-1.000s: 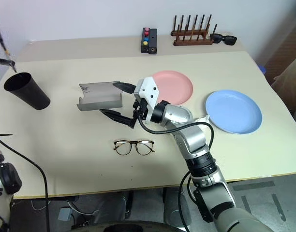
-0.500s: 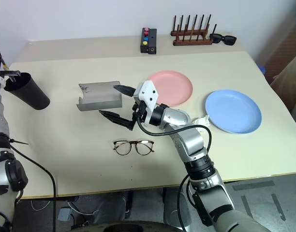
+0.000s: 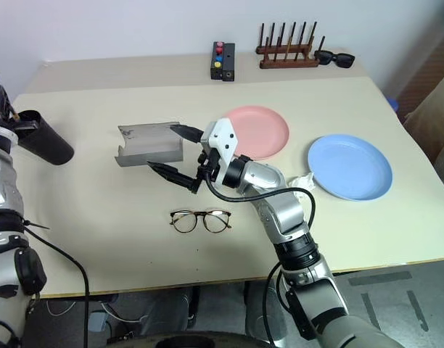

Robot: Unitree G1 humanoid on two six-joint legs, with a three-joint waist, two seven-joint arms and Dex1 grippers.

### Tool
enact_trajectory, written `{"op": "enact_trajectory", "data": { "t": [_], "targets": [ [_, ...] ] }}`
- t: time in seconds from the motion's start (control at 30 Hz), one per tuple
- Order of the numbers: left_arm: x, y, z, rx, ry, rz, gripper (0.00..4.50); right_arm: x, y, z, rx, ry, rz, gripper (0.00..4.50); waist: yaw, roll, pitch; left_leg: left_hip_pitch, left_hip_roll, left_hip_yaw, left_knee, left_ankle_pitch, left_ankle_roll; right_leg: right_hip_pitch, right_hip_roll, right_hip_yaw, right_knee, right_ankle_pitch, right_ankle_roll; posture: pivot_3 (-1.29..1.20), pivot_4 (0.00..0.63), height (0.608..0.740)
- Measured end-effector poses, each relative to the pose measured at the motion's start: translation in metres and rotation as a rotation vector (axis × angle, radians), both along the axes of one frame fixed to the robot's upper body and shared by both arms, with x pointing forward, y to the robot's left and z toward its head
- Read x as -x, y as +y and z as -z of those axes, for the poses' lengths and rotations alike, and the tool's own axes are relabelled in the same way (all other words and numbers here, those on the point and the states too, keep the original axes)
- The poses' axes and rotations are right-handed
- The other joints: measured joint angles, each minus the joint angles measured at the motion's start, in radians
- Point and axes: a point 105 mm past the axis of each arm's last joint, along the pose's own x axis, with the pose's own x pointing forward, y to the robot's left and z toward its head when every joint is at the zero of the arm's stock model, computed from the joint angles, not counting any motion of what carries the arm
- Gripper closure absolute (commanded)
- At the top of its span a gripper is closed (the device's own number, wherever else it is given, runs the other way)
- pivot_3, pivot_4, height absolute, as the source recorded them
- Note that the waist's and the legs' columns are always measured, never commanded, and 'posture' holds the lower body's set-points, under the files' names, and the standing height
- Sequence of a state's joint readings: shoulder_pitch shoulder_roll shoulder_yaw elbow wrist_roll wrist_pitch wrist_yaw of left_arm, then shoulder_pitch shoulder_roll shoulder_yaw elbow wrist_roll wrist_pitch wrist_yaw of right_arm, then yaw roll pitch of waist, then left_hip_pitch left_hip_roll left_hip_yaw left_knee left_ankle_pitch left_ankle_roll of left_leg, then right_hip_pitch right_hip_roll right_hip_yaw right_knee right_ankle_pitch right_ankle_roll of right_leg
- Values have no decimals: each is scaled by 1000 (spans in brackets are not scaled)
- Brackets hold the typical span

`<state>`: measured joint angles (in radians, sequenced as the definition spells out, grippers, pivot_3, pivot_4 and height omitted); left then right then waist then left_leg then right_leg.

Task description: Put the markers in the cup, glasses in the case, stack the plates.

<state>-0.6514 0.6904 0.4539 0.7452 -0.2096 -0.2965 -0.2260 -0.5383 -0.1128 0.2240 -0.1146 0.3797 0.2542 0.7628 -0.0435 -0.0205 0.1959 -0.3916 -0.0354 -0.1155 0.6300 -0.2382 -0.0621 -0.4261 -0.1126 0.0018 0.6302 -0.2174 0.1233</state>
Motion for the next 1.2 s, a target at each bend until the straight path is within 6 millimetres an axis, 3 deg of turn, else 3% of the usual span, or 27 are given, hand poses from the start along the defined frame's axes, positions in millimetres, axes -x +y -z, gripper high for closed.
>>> {"op": "enact_trajectory", "data": {
  "t": [0.13,0.23,0.3,0.9,1.03,1.13,1.2],
  "targets": [
    [1,0,8,20,12,-4,4391,0,1,-2,-7,-3,-3,0,1,0,0,0,0,0,0,0,0,0,0,0,0,0,0,0,150,734],
    [1,0,8,26,7,-3,3307,0,1,-2,-8,-3,-4,0,1,0,0,0,0,0,0,0,0,0,0,0,0,0,0,0,150,734],
    [1,0,8,28,9,-4,2345,0,1,-2,-9,-3,-4,0,1,0,0,0,0,0,0,0,0,0,0,0,0,0,0,0,150,734],
    [0,-6,-3,26,-16,5,2345,2,2,-3,-14,-1,-15,0,1,0,0,0,0,0,0,0,0,0,0,0,0,0,0,0,150,734],
    [0,-18,-17,13,-45,74,2345,0,-1,-2,-5,-5,-9,0,1,0,0,0,0,0,0,0,0,0,0,0,0,0,0,0,150,734],
    [-4,-53,-33,-43,-14,293,1458,-7,-11,-3,25,-24,23,0,5,0,0,-1,0,0,1,0,0,1,0,0,-1,0,0,0,150,734],
    [-4,-79,-32,-126,63,440,447,-11,-18,-4,39,-38,46,0,2,0,0,0,0,0,0,0,0,1,0,0,-1,0,0,0,150,734]
  ]
}}
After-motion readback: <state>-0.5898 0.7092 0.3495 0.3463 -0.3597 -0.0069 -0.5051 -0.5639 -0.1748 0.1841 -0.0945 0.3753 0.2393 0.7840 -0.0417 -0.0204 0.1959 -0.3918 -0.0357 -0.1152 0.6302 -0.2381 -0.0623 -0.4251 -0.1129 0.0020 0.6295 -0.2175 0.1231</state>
